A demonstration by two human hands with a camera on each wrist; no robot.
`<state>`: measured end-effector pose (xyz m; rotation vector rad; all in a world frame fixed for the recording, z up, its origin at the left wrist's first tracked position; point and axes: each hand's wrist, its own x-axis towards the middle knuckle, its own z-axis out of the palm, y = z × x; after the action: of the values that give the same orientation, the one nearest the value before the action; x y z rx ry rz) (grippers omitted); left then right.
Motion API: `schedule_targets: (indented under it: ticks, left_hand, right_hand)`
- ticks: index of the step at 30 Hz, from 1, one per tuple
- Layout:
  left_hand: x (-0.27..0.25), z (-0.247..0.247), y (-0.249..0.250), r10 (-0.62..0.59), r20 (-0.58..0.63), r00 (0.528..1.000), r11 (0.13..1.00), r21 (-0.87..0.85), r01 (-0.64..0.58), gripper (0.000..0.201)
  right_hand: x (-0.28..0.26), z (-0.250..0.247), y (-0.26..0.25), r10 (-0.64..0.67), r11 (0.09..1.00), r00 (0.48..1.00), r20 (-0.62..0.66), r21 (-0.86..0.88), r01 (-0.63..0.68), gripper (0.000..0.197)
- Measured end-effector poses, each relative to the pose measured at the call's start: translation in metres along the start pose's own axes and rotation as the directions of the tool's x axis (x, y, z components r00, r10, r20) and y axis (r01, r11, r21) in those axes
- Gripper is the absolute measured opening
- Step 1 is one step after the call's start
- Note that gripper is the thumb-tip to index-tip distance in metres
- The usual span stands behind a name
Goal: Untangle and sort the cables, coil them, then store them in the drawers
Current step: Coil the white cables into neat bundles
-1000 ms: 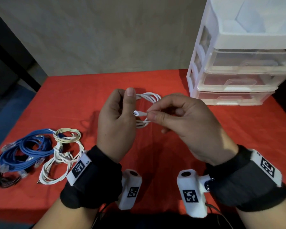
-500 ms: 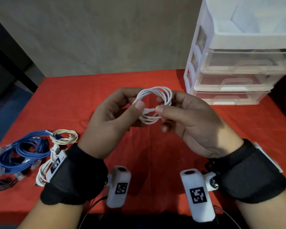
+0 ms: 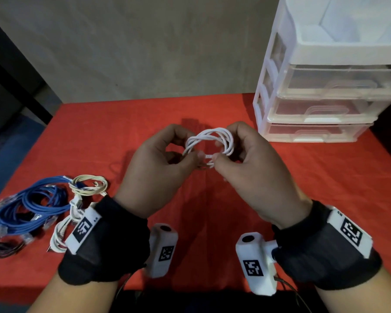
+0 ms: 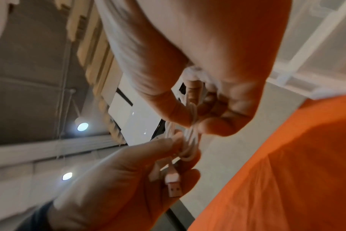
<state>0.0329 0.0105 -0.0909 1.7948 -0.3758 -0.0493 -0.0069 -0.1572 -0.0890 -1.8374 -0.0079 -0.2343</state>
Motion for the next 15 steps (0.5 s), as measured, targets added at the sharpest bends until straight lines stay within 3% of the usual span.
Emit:
schedule_targets:
  ticks: [4, 9, 15]
  left_hand:
    - [-0.0032, 0.005, 0.0001, 0.026, -0.009, 1.0, 0.992, 0.125, -0.024, 0.015]
    - [0.0009, -0.0019, -0.0006, -0.03, -0.006, 1.0, 0.998, 0.063, 0.03, 0.015]
    - [-0.0007, 0.0022, -0.0056, 0.039, -0.029, 0.999, 0.991, 0.126, -0.035, 0.013]
  right_hand:
    - [-0.0017, 0.0033, 0.002, 0.026, 0.999, 1.0, -0.005, -0.019, -0.026, 0.014]
    - [0.0002, 0.002, 0.0014, 0.031, 0.995, 1.0, -0.005, 0.093, -0.03, 0.015]
    - [0.0002, 0.0031, 0.002, -0.122, 0.988, 0.992, 0.035, -0.092, 0.124, 0.014]
